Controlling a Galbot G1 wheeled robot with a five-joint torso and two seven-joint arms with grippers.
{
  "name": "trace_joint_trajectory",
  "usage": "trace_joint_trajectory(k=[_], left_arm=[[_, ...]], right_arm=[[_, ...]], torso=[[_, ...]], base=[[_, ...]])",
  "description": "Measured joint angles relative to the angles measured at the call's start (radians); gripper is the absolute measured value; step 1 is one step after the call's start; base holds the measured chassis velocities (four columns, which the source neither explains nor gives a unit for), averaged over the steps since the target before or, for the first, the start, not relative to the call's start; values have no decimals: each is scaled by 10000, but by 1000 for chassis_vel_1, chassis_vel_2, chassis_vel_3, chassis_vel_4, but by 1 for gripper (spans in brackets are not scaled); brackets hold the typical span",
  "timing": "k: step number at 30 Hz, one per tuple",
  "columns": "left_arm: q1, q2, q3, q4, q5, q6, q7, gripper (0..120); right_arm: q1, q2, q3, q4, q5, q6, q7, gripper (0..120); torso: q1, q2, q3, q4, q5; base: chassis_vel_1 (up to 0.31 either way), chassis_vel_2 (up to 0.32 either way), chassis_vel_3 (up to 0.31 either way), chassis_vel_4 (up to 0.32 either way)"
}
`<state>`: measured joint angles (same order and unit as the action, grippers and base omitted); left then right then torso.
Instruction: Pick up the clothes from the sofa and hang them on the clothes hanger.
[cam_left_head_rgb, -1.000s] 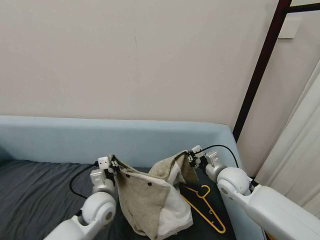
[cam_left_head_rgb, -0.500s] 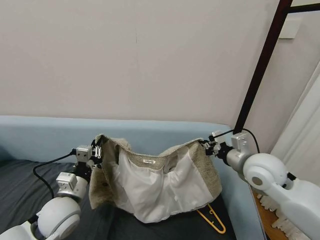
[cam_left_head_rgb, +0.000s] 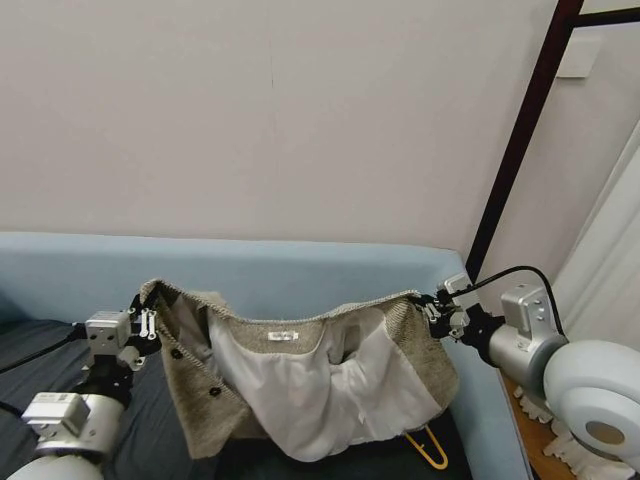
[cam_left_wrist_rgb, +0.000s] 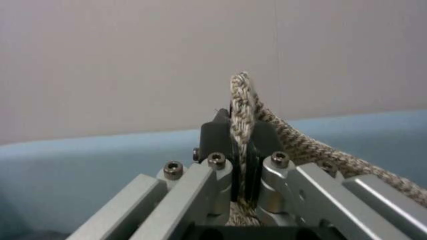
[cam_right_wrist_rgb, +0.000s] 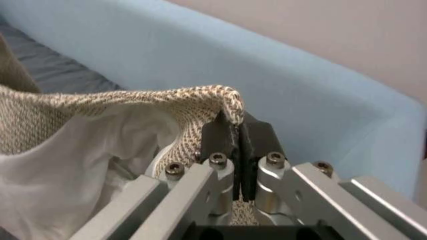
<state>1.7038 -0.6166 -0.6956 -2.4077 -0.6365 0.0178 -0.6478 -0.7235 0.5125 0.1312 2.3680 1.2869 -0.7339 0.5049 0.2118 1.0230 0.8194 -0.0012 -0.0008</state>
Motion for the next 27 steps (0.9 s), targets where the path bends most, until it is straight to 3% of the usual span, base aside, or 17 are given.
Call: trace_joint_trajectory(k=[2,4,6,7,12,13,17,22,27], left_arm=[[-715,-70,898,768,-29,138,105,0],[-990,-139,1235,1193,-99,191,143,0],[-1689,-342,1913,2301,-266,204,289,0],[-1689,-342,1913,2301,-266,204,289,0],[-3959,-1380,3869,4614,-625,75,364,0],[-3959,-1380,3869,4614,-625,75,364,0],[-5688,-2339,5777,7132,344,-642,660,0],[-6103,-2944,6367,7926,826,-989,844,0],[-5966,-3222,6345,8102,995,-1078,855,0]], right_arm=[[90,510,-471,-642,5,-1,-11,0],[211,831,-818,-1115,-77,7,-53,0],[425,1506,-1674,-2108,-450,137,-243,0],[425,1506,-1674,-2108,-450,137,-243,0],[765,3574,-3368,-4763,-1805,734,-827,0],[765,3574,-3368,-4763,-1805,734,-827,0],[892,5221,-4022,-7234,-3129,1545,-1424,0],[1008,5869,-4146,-8533,-3851,2108,-1863,0],[1006,6066,-4051,-9335,-4497,2521,-2218,0]], torso=[[1,0,1,-7,-3],[1,0,1,-11,-4],[4,-3,5,0,-1],[4,-3,5,0,-1],[4,-4,4,3,-2],[4,-4,4,3,-2],[5,-5,6,-3,-1],[4,-5,3,-1,0],[5,-4,3,-2,0]], base=[[0,0,0,0],[0,0,0,0],[0,0,0,0],[0,0,0,0],[0,0,0,0],[0,0,0,0],[0,0,0,0],[0,0,0,0],[0,0,0,0]])
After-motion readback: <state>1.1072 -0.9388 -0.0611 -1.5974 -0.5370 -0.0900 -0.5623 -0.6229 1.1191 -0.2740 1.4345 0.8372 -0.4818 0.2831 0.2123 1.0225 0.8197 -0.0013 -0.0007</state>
